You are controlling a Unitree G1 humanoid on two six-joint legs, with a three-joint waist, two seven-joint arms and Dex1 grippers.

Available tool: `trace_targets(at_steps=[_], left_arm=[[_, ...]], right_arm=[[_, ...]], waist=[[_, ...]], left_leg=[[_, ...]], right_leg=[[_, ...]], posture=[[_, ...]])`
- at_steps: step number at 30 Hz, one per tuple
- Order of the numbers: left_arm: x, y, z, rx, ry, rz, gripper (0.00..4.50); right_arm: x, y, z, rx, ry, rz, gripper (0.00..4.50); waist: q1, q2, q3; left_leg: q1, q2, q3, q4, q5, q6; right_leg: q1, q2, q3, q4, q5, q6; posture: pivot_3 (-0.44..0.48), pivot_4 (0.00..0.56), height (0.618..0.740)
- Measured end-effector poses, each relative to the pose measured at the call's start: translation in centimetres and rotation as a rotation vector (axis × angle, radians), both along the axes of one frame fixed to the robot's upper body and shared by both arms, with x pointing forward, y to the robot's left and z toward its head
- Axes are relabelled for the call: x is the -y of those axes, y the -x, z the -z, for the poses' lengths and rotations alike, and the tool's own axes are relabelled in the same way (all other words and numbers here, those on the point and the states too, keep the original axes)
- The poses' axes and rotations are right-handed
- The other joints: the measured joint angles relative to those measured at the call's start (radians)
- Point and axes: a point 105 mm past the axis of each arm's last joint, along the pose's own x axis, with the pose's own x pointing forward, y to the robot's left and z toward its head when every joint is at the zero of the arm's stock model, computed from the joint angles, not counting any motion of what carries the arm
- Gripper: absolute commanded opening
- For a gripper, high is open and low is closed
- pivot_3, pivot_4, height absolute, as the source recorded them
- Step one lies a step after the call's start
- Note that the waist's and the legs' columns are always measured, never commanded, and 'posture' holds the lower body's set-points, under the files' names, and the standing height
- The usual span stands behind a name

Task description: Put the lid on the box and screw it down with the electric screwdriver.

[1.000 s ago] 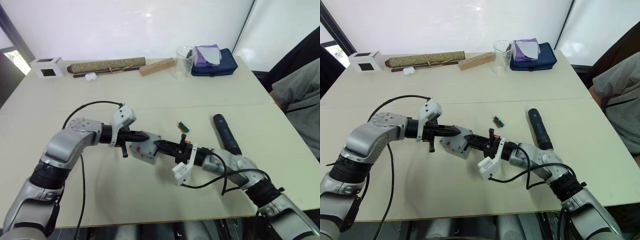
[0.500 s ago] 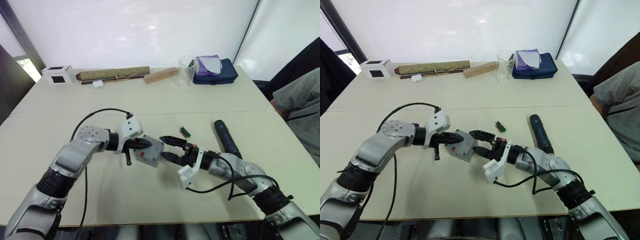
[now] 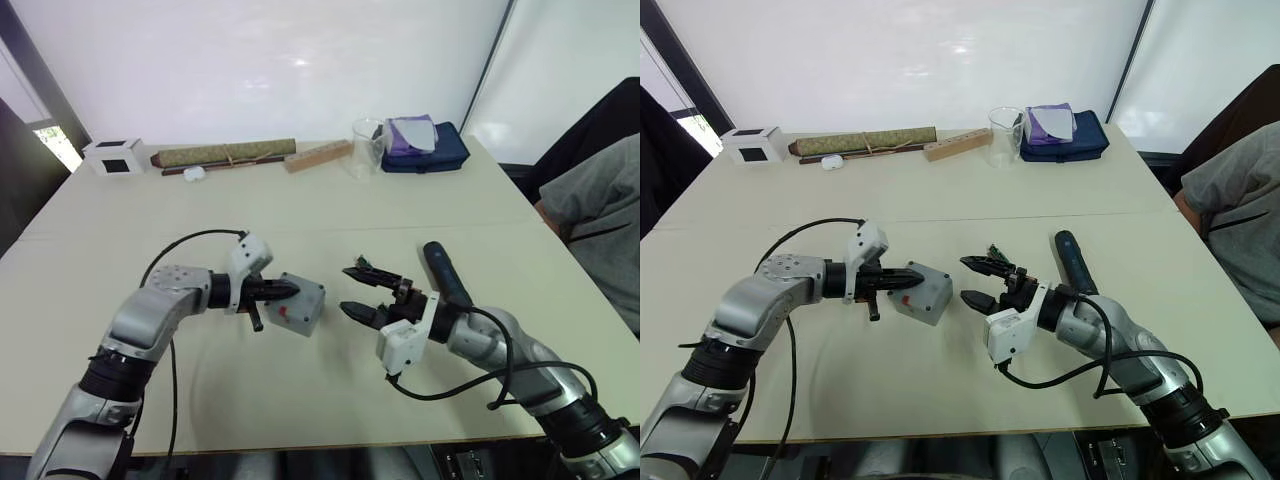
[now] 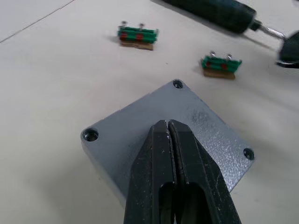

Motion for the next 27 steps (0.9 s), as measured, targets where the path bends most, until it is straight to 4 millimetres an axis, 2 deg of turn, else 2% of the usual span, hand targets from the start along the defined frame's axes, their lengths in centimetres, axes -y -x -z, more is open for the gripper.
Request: trace_targets(at_steps=[1, 4, 6, 8, 10, 14, 18, 20, 23, 24, 25, 27], left_arm=[[-0.1, 0.0, -0.1, -0.015, 0.013, -0.008, 0.00], [-0.3, 0.5, -0.7, -0.071, 0.053, -0.010, 0.00], [-1.4, 1.0, -1.6, -0.106, 0.058, -0.011, 0.00], [-2.3, 0.8, -3.1, -0.089, 0.065, -0.026, 0.00], [-2.2, 0.7, -4.2, -0.057, 0.072, -0.017, 0.00], [-1.1, 1.0, -4.3, -0.061, 0.103, 0.016, 0.00], [-1.6, 0.7, -5.4, -0.055, 0.149, -0.019, 0.00], [-3.0, 0.1, -5.8, -0.033, 0.125, -0.059, 0.00], [-5.8, -0.7, -5.6, 0.003, 0.073, -0.147, 0.00], [-6.7, -0.8, -5.3, 0.004, 0.054, -0.171, 0.00], [-7.9, -1.0, -4.5, 0.014, 0.015, -0.202, 0.00], [-8.6, -0.7, -3.0, 0.002, -0.039, -0.200, 0.00]], right_arm=[[-0.1, 0.0, 0.0, -0.014, -0.002, 0.001, 1.29], [-0.2, 0.0, 0.2, -0.069, -0.007, 0.006, 1.29], [-0.6, 0.1, 0.4, -0.133, -0.040, 0.002, 1.29], [-0.8, 0.1, 0.8, -0.171, -0.045, 0.001, 1.29], [-1.0, -0.1, 1.0, -0.178, -0.036, -0.001, 1.29], [-1.2, -0.4, 1.1, -0.191, -0.047, -0.002, 1.29], [-0.9, -0.2, 2.3, -0.287, -0.054, 0.025, 1.29], [-0.8, 0.3, 2.8, -0.368, -0.074, 0.039, 1.29], [-0.8, 0.9, 3.4, -0.480, -0.103, 0.051, 0.49], [-0.9, 1.0, 3.4, -0.502, -0.114, 0.050, 0.14], [-1.1, 1.1, 3.2, -0.540, -0.136, 0.051, 0.05], [-1.4, 1.2, 3.1, -0.598, -0.166, 0.059, 0.05]], waist=[[0.000, 0.000, 0.002], [0.000, -0.003, 0.009], [-0.003, -0.005, 0.012], [0.000, -0.004, 0.015], [0.005, -0.003, 0.018], [0.004, -0.006, 0.021], [0.002, -0.006, 0.025], [-0.001, -0.006, 0.026], [-0.003, -0.005, 0.027], [-0.003, -0.005, 0.027], [-0.002, -0.004, 0.028], [0.002, -0.004, 0.028]], left_leg=[[-0.001, 0.000, 0.000, 0.000, 0.000, 0.000], [-0.005, 0.000, 0.000, 0.000, 0.000, 0.000], [-0.016, 0.001, 0.000, 0.001, 0.000, 0.000], [-0.018, 0.001, 0.000, 0.002, 0.000, 0.000], [-0.018, 0.001, 0.000, 0.001, 0.000, 0.000], [-0.018, 0.001, 0.001, 0.002, 0.000, 0.000], [-0.018, 0.001, 0.000, 0.001, 0.000, 0.000], [-0.018, 0.001, 0.000, 0.001, 0.000, 0.000], [-0.018, 0.002, 0.000, 0.000, 0.000, 0.000], [-0.018, 0.002, 0.000, 0.000, 0.000, 0.000], [-0.018, 0.002, 0.000, 0.000, 0.000, 0.000], [-0.018, 0.002, 0.001, 0.000, 0.000, 0.000]], right_leg=[[-0.001, 0.000, 0.000, 0.000, 0.000, 0.000], [-0.005, 0.000, 0.000, 0.001, 0.000, 0.000], [-0.016, 0.001, 0.000, 0.003, 0.001, -0.001], [-0.019, 0.001, 0.000, 0.004, 0.002, -0.001], [-0.018, 0.001, 0.000, 0.003, 0.002, -0.001], [-0.018, 0.000, 0.000, 0.002, 0.002, -0.002], [-0.019, 0.001, 0.000, 0.003, 0.002, -0.001], [-0.019, 0.001, 0.000, 0.003, 0.002, -0.001], [-0.019, 0.001, 0.000, 0.003, 0.002, -0.002], [-0.019, 0.001, 0.000, 0.003, 0.002, -0.002], [-0.020, 0.001, 0.000, 0.003, 0.002, -0.002], [-0.020, 0.001, 0.000, 0.003, 0.001, -0.002]], posture=[[0.000, 0.150, 0.740], [0.000, 0.150, 0.740], [0.000, 0.150, 0.740], [0.000, 0.150, 0.740], [0.000, 0.150, 0.740], [0.000, 0.150, 0.740], [0.000, 0.150, 0.740], [0.000, 0.150, 0.740], [0.000, 0.150, 0.740], [0.000, 0.150, 0.740], [0.000, 0.150, 0.740], [0.000, 0.150, 0.740]])
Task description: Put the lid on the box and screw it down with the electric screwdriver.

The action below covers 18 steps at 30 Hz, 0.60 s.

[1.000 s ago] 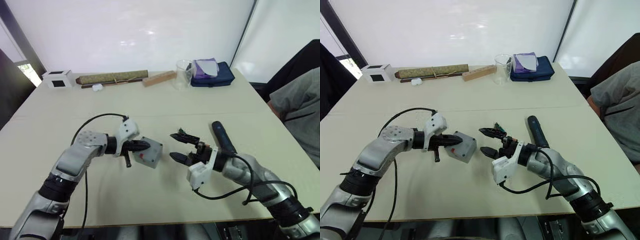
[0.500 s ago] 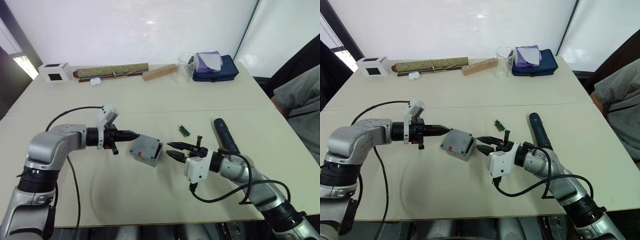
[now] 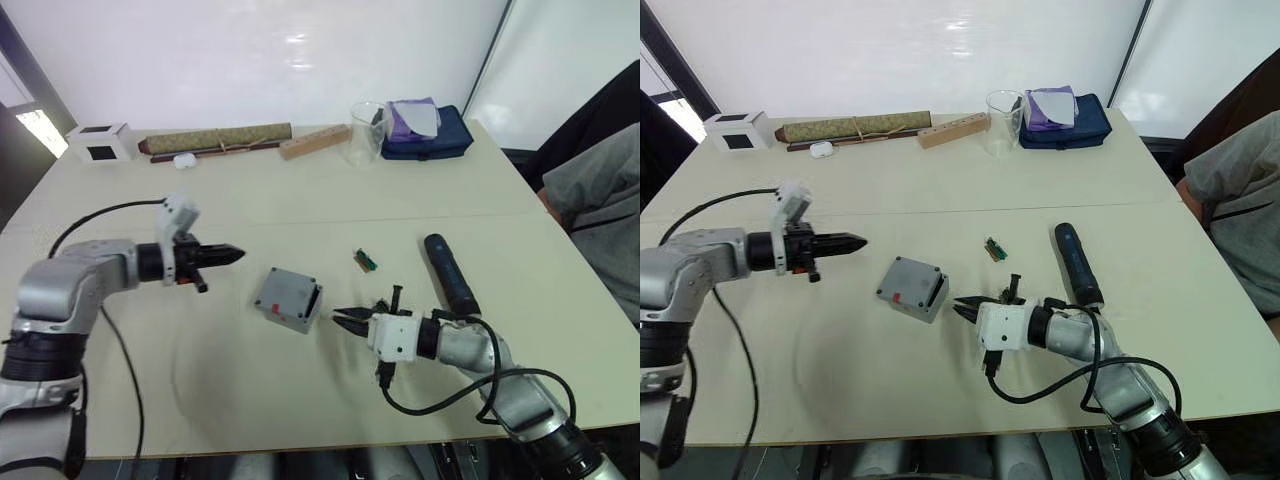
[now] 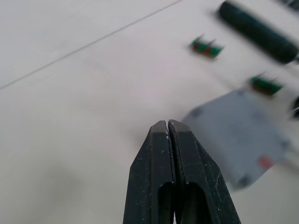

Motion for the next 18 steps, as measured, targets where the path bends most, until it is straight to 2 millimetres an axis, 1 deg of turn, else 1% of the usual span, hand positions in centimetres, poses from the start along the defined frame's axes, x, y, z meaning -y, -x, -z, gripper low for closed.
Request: trace_targets(at_steps=[1, 3, 5, 8, 12, 18], left_arm=[[0.2, 0.3, 1.0, -0.018, -0.019, 0.024, 0.00], [0.7, 0.8, 2.1, -0.045, -0.032, 0.061, 0.00], [1.6, 1.0, 2.4, -0.048, -0.022, 0.095, 0.00], [3.1, 1.2, 2.4, -0.038, -0.008, 0.142, 0.00], [3.9, 1.2, 2.7, -0.043, 0.007, 0.159, 0.00], [5.2, 0.4, 1.6, 0.001, 0.028, 0.175, 0.00]], right_arm=[[-0.1, 0.0, 0.1, -0.030, -0.005, 0.008, 0.05], [-0.2, -0.1, 0.3, -0.080, -0.008, 0.029, 0.05], [-0.4, -0.3, 0.5, -0.113, -0.020, 0.049, 0.05], [-0.8, -0.3, 0.5, -0.127, -0.023, 0.054, 0.05], [-0.7, -0.6, 0.6, -0.138, -0.018, 0.073, 0.05], [-0.8, -1.0, 0.2, -0.123, -0.028, 0.094, 0.05]], waist=[[0.005, 0.000, 0.000], [0.011, -0.003, 0.002], [0.012, -0.004, 0.003], [0.005, -0.004, 0.003], [0.001, -0.004, 0.003], [0.002, -0.004, 0.003]], left_leg=[[-0.001, 0.000, 0.000, 0.000, 0.000, 0.000], [-0.003, 0.000, 0.000, 0.001, 0.000, 0.000], [-0.007, -0.001, 0.000, 0.002, 0.000, 0.000], [-0.011, -0.001, 0.000, 0.003, 0.000, -0.001], [-0.012, 0.000, -0.001, 0.003, 0.000, -0.001], [-0.012, 0.000, -0.001, 0.003, 0.000, -0.001]], right_leg=[[0.000, -0.001, 0.000, 0.000, 0.000, 0.000], [-0.001, -0.002, -0.001, 0.000, 0.000, 0.000], [-0.004, -0.002, -0.001, 0.000, 0.001, -0.001], [-0.008, -0.002, -0.001, 0.000, 0.001, 0.000], [-0.010, 0.000, -0.001, 0.000, 0.002, 0.001], [-0.010, 0.001, -0.002, 0.000, 0.002, 0.001]], posture=[[0.000, 0.150, 0.740], [0.000, 0.150, 0.740], [0.000, 0.150, 0.740], [0.000, 0.150, 0.740], [0.000, 0.150, 0.740], [0.000, 0.150, 0.740]])
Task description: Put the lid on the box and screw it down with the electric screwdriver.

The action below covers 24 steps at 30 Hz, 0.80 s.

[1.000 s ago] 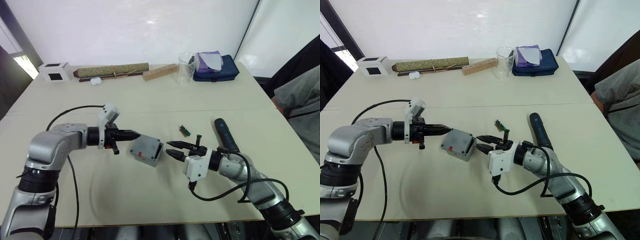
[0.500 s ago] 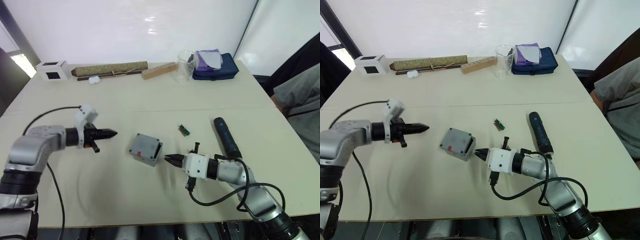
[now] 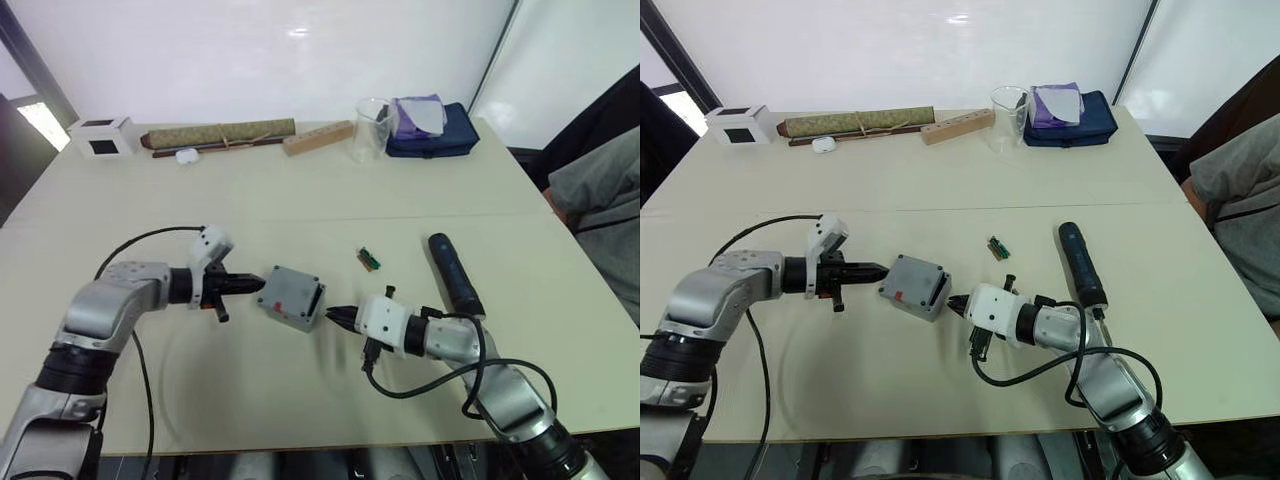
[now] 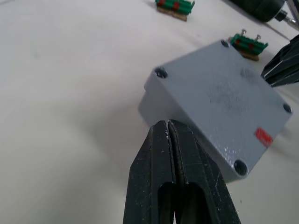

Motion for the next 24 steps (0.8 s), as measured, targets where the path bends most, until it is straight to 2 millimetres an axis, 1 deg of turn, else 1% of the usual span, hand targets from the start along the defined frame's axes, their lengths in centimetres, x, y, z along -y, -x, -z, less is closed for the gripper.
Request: trace_targets(at_steps=[2, 9, 14, 19, 24], left_arm=[[0.20, -0.16, -0.26, 0.011, 0.002, 0.004, 0.00], [0.51, -0.04, -0.18, 0.009, 0.000, 0.014, 0.00], [0.97, 0.53, 0.39, -0.008, -0.011, 0.036, 0.00], [0.84, 0.61, 0.37, -0.014, -0.018, 0.032, 0.00], [0.34, 0.50, 0.20, -0.009, -0.029, 0.016, 0.00]], right_arm=[[-0.17, -0.22, -0.30, 0.012, -0.007, 0.006, 0.05], [-0.28, -0.33, -0.39, 0.015, -0.016, 0.016, 0.05], [-0.29, -0.32, -0.39, 0.015, -0.016, 0.015, 0.05], [-0.47, -0.34, -0.38, 0.011, -0.023, 0.013, 0.05], [-0.95, -0.88, -0.43, 0.009, -0.030, 0.009, 0.05]], waist=[[-0.001, 0.000, 0.000], [-0.001, 0.000, 0.000], [0.000, 0.000, 0.000], [-0.001, 0.000, 0.000], [-0.001, 0.000, 0.000]], left_leg=[[0.000, 0.000, 0.000, 0.000, 0.000, 0.000], [0.000, 0.000, 0.000, 0.000, 0.000, 0.000], [0.000, 0.000, 0.000, 0.000, 0.000, 0.000], [0.000, 0.000, 0.000, 0.000, 0.000, 0.000], [0.000, 0.000, 0.000, 0.000, 0.000, 0.000]], right_leg=[[0.000, 0.000, 0.000, 0.000, 0.000, 0.001], [0.000, 0.000, 0.000, 0.000, 0.001, 0.002], [0.000, 0.000, 0.000, 0.000, 0.001, 0.002], [0.000, 0.000, 0.000, 0.000, 0.001, 0.002], [0.000, 0.000, 0.000, 0.000, 0.001, 0.002]], posture=[[0.000, 0.150, 0.740], [0.000, 0.150, 0.740], [0.000, 0.150, 0.740], [0.000, 0.150, 0.740], [0.000, 0.150, 0.740]])
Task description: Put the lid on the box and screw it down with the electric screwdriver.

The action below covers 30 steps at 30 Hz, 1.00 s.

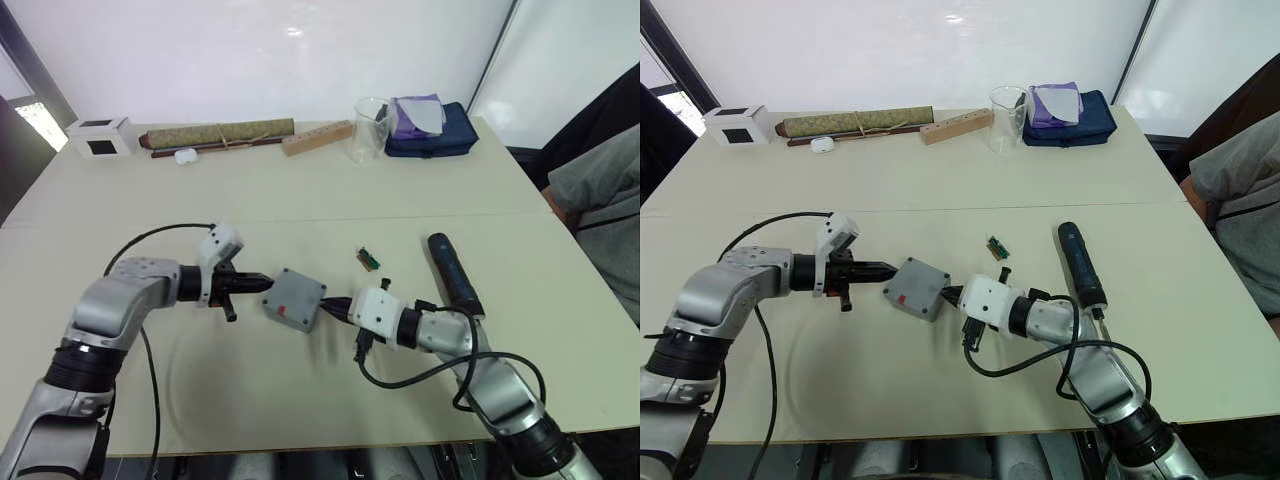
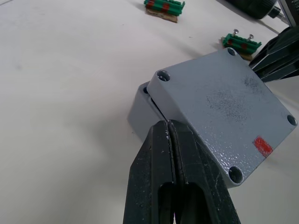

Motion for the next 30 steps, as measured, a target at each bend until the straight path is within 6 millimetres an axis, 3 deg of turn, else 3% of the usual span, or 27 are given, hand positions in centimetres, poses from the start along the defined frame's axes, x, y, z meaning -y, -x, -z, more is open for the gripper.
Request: trace_targets(at_steps=[30], left_arm=[[0.28, -0.15, 0.00, 0.001, 0.004, -0.005, 0.00]], right_arm=[[0.12, -0.27, 0.18, -0.011, 0.021, -0.001, 0.05]], waist=[[0.000, 0.000, 0.000]], left_leg=[[0.000, 0.000, 0.000, 0.000, 0.000, 0.000]], right_leg=[[0.000, 0.000, 0.000, 0.000, 0.000, 0.001]], posture=[[0.000, 0.150, 0.740]])
